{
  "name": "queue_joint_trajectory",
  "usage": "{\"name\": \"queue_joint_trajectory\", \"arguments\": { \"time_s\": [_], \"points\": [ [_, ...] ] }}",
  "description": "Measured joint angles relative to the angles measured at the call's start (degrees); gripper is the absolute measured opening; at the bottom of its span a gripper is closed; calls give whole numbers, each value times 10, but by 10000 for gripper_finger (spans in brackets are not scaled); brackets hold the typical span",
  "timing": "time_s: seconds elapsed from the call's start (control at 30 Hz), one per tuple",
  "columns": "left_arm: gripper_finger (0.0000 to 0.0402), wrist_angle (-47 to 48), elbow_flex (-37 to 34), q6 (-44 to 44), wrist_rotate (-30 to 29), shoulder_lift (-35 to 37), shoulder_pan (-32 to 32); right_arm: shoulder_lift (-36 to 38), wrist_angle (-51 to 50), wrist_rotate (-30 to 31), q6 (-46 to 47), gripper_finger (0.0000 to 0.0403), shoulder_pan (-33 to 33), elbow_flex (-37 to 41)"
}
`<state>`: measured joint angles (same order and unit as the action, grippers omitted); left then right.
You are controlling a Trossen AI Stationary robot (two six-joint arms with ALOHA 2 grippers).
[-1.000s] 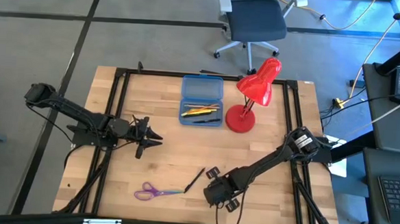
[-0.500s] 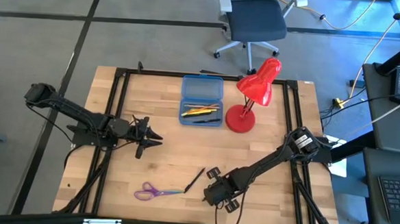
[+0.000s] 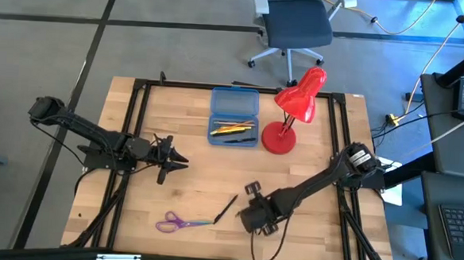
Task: Pick & place school supplies into a supply box
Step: Put the black pen into the blue supply box
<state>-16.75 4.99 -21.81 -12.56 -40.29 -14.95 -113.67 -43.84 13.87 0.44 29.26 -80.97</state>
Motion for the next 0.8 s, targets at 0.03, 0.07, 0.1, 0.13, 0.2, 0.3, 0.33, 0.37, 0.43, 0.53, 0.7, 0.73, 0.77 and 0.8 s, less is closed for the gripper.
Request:
{"name": "queue_joint_trajectory", "arguments": {
  "time_s": [0.03, 0.07, 0.1, 0.13, 0.2, 0.3, 0.33, 0.37, 0.43, 0.53, 0.7, 0.73, 0.77, 0.8],
  "points": [
    [94, 2, 0, 0, 0, 0, 0, 5, -1, 32, 8, 42, -8, 0],
    [94, 4, 0, -1, 0, 0, 0, 9, -2, 71, 17, 42, -17, -1],
    [95, 4, 0, -1, 0, 0, 0, 11, -5, 109, 25, 42, -29, -1],
    [95, 3, 0, -1, 0, 0, 0, 11, -7, 141, 28, 42, -42, -1],
    [94, 4, 0, -1, 0, 0, 0, 11, -7, 185, 24, 42, -71, -1],
    [93, 5, 0, -1, 0, 0, 0, 11, 8, 198, 6, 44, -126, -1],
    [93, 5, 0, -1, 0, 0, 0, 10, 19, 196, 1, 44, -147, -1],
    [93, 5, 0, -1, 0, 0, 0, 10, 31, 196, -8, 44, -167, -1],
    [94, 6, 0, -1, 3, 0, 0, 10, 65, 196, -37, 44, -204, -1],
    [95, 7, 0, -1, 6, 0, 0, 10, 120, 168, -87, 45, -249, -1],
    [91, 7, 0, -1, 6, 0, 0, 9, 164, 119, -113, 45, -308, -2],
    [91, 7, 0, -1, 6, 0, 0, 9, 167, 112, -110, 45, -317, -2],
    [91, 7, 0, -1, 6, 0, 0, 9, 168, 105, -102, 45, -326, -2],
    [91, 7, 0, -2, 6, 0, 0, 9, 168, 94, -97, 45, -333, -2]
  ]
}}
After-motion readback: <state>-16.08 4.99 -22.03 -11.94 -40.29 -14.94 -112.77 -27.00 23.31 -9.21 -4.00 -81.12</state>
